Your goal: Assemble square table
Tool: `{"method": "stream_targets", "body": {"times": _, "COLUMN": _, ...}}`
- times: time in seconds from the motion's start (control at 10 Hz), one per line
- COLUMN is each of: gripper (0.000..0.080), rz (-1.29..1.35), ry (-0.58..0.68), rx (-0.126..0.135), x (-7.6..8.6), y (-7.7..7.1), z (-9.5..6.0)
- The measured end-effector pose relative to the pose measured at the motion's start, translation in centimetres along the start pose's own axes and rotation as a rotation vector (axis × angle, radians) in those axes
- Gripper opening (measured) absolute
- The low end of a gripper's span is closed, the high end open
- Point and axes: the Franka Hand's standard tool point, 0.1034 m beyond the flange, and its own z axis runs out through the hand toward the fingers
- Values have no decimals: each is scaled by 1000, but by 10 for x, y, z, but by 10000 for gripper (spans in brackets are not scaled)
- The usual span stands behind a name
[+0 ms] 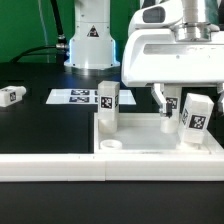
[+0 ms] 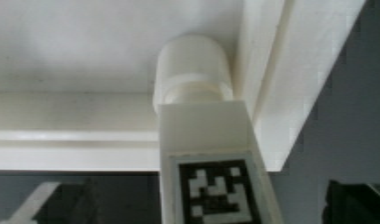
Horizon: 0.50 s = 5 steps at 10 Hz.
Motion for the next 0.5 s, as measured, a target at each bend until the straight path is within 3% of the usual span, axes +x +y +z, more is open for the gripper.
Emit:
{"method": "stream_targets", "body": {"times": 0.3, "gripper": 648, "rz": 0, "ry": 0, "rx": 0, "x": 0, "y": 0, "z": 0}}
{"method": "stream_targets", "body": {"times": 0.5, "gripper": 649, "rz": 17, "ry": -74, "rx": 6, "x": 0, "y": 3, "z": -2}}
